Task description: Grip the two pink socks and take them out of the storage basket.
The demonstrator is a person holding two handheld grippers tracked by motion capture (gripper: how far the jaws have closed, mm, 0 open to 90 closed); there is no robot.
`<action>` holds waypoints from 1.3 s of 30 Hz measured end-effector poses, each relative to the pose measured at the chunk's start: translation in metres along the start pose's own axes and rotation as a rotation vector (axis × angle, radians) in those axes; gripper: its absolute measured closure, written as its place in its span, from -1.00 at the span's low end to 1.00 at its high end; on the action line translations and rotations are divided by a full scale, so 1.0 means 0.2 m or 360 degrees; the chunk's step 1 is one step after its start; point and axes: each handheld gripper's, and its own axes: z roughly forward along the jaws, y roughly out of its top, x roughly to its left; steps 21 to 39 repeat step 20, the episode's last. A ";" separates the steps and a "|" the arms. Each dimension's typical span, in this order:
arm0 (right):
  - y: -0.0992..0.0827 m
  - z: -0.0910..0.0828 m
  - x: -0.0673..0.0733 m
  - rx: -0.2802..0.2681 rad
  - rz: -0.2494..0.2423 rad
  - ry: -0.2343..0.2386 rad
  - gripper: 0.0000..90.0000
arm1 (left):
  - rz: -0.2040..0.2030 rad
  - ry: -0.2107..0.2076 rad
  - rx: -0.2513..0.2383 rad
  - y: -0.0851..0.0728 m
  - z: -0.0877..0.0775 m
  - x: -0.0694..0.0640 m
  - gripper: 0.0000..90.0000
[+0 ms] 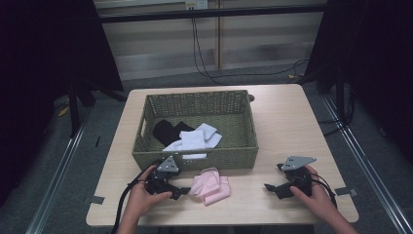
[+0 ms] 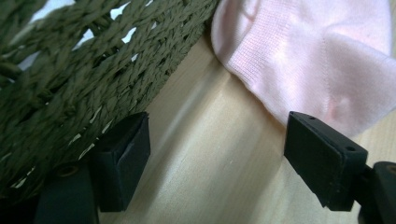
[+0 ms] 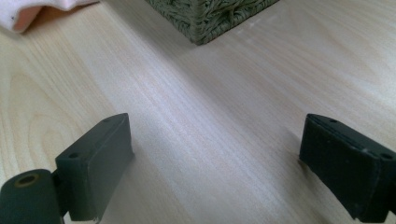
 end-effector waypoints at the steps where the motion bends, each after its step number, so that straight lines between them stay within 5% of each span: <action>1: 0.00 0.00 0.00 0.0000 0.0000 0.0000 -0.81 | 0.0011 0.0006 -0.0013 0.00 0.01 -0.01 -0.52; 6: 0.00 0.00 0.00 0.0000 -0.0001 0.0000 -0.81 | 0.0048 0.0042 -0.0043 -0.02 0.01 -0.02 -0.58; 12: 0.00 0.00 0.00 0.0000 0.0000 0.0000 -0.81 | 0.0033 0.0056 -0.0191 -0.08 0.02 -0.03 -0.59; 39: 0.00 0.00 0.00 0.0001 0.0000 -0.0002 -0.81 | 0.0031 0.0058 -0.0185 -0.08 0.01 -0.03 -0.58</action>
